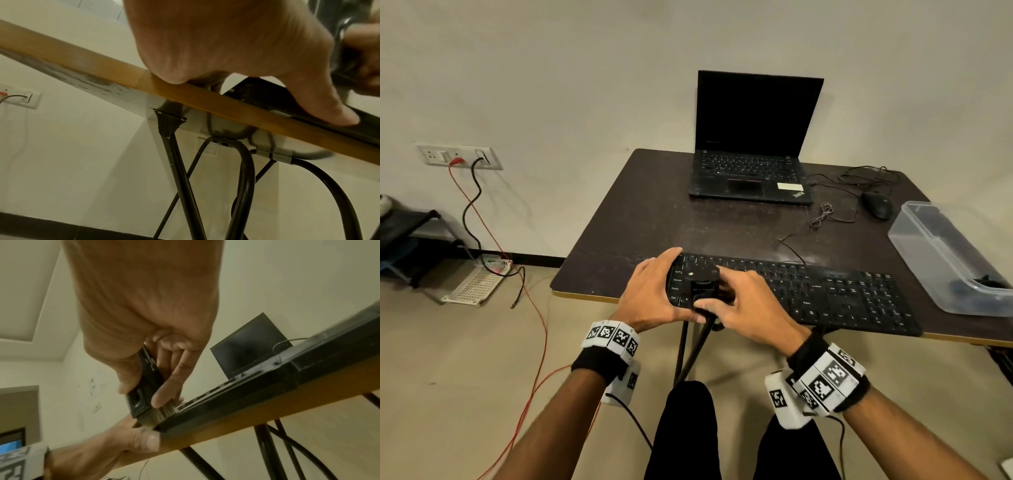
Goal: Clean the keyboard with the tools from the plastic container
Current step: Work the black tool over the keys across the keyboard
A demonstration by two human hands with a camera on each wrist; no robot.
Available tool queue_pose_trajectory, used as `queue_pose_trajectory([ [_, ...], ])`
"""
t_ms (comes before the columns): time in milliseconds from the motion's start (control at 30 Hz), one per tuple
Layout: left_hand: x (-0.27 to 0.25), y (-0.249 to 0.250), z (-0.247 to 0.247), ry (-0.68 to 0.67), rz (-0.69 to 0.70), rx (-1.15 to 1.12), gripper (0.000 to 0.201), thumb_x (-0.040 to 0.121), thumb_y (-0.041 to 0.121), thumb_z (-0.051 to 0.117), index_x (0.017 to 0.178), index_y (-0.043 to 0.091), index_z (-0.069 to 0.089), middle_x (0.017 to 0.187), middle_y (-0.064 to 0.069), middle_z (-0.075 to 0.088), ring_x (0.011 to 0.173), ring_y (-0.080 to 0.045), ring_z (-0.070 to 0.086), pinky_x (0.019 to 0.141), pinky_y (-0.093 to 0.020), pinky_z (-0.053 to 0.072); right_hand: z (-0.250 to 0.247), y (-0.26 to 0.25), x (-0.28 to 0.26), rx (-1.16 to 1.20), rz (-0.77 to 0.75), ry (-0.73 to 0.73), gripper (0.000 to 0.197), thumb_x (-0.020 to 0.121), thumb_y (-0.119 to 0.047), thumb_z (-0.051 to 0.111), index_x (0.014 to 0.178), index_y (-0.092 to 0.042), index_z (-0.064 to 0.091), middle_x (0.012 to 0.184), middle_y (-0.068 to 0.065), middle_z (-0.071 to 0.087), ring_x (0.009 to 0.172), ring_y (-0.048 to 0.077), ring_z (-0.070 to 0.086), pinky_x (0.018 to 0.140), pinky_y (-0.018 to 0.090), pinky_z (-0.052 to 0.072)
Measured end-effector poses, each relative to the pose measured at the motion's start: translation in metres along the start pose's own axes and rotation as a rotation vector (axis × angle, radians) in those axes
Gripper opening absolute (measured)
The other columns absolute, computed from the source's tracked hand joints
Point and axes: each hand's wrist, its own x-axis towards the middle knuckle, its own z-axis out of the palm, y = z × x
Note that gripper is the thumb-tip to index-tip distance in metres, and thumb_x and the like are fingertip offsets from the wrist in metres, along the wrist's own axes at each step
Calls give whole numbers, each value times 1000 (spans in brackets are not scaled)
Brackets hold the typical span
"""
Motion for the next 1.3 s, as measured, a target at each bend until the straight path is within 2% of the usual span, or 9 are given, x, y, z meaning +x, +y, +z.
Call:
queue_pose_trajectory([
  [100, -1, 3, -1, -1, 3, 3, 128, 46, 80, 87, 151, 25, 39, 130, 30, 43, 116, 15, 30, 116, -30, 26, -1, 1, 5, 13, 31, 30, 35, 91, -31, 79, 124, -24, 72, 108, -11, 80, 96, 4, 74, 88, 33, 61],
  [300, -1, 2, -1, -6, -18, 5, 129, 49, 75, 90, 154, 24, 35, 136, 25, 43, 120, 13, 28, 120, -31, 24, 2, -3, 5, 5, -3, -30, 33, 90, -32, 80, 121, -23, 73, 106, -10, 80, 95, 6, 74, 87, 36, 61],
  [433, 0, 1, 1, -12, -37, 18, 132, 46, 77, 90, 154, 27, 35, 137, 26, 43, 126, 4, 33, 120, -29, 23, -9, 3, 11, 44, 81, 70, 40, 91, -28, 80, 130, -27, 70, 113, -12, 79, 102, 4, 73, 95, 35, 60],
  [567, -1, 3, 1, 10, -27, 1, 128, 50, 69, 93, 154, 23, 36, 136, 24, 43, 118, 18, 24, 120, -30, 22, -2, 0, 8, 33, 16, -85, 34, 89, -33, 79, 121, -23, 73, 108, -11, 80, 99, 6, 74, 89, 39, 62],
  [700, -1, 2, 2, 9, -34, 9, 131, 48, 72, 93, 156, 26, 35, 144, 20, 48, 125, 9, 29, 119, -25, 19, -8, 3, 17, 17, 43, 38, 41, 90, -31, 80, 130, -26, 71, 113, -11, 79, 103, 6, 74, 95, 37, 60],
  [833, -1, 3, 1, 19, -26, -2, 128, 53, 61, 97, 157, 19, 35, 138, 23, 44, 118, 20, 24, 120, -29, 20, 3, -3, 12, 27, -14, -81, 29, 89, -33, 79, 116, -24, 74, 102, -11, 80, 93, 4, 74, 87, 37, 60],
  [967, 1, -2, 3, -12, -20, -2, 124, 49, 75, 92, 152, 31, 38, 140, 24, 53, 126, 10, 43, 124, -35, 24, 4, 0, 21, 34, 16, 94, 39, 90, -32, 78, 128, -26, 71, 107, -11, 80, 97, 4, 74, 90, 35, 61],
  [1100, 1, -4, 3, 11, -9, -15, 128, 52, 66, 94, 156, 23, 34, 140, 24, 47, 123, 17, 30, 125, -34, 22, 11, -6, 19, 70, -5, -45, 33, 89, -29, 81, 120, -22, 73, 107, -9, 80, 98, 4, 74, 90, 35, 61],
  [1300, 6, -9, 3, -49, -56, -67, 131, 45, 66, 98, 155, 34, 35, 140, 27, 51, 132, 7, 39, 125, -40, 26, 15, -3, 24, 42, 23, 130, 38, 91, -34, 78, 128, -27, 70, 106, -12, 79, 97, 4, 74, 89, 35, 61],
])
